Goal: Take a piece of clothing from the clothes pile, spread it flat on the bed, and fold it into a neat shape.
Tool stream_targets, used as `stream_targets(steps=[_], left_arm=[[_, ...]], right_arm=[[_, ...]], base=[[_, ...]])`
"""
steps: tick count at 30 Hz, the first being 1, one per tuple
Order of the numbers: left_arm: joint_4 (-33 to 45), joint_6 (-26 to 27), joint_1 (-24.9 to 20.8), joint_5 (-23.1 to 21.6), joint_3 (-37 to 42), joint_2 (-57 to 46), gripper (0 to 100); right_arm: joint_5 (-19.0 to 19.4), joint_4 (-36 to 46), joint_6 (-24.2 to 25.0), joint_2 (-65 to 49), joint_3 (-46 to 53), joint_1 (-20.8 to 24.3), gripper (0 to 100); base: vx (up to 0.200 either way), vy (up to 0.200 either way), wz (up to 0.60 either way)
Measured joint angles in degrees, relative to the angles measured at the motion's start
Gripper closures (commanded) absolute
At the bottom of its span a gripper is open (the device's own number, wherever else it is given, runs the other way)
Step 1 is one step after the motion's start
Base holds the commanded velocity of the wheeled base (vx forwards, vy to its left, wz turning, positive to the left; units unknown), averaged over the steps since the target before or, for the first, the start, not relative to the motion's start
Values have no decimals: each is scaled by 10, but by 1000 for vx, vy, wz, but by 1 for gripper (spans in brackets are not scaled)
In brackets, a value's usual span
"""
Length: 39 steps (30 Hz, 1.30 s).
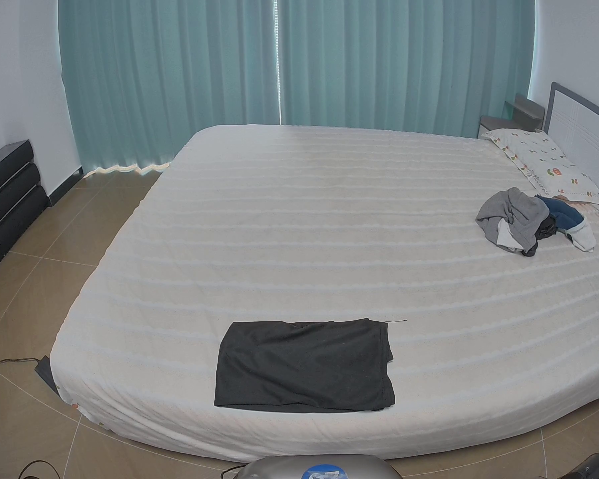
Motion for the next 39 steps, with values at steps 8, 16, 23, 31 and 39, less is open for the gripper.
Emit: stream_targets(steps=[8, 16, 23, 31, 39], left_arm=[[-64, 13, 6, -97, 89, -17, 0], [-44, 17, 8, -222, 106, -20, 0], [-28, 18, 8, -243, 107, -20, 0], [-5, 26, 8, -249, 108, -20, 0], [-5, 25, 8, -248, 107, -20, 0]], right_arm=[[38, -69, -27, -8, 70, -4, 0], [121, -59, -22, -9, 80, -4, 0], [92, -23, -17, -9, 81, -5, 0], [68, -12, -17, -9, 81, -5, 0], [67, -14, -16, -8, 81, -5, 0]], base=[[0, 0, 0], [0, 0, 0], [0, 0, 0], [0, 0, 0], [0, 0, 0]])
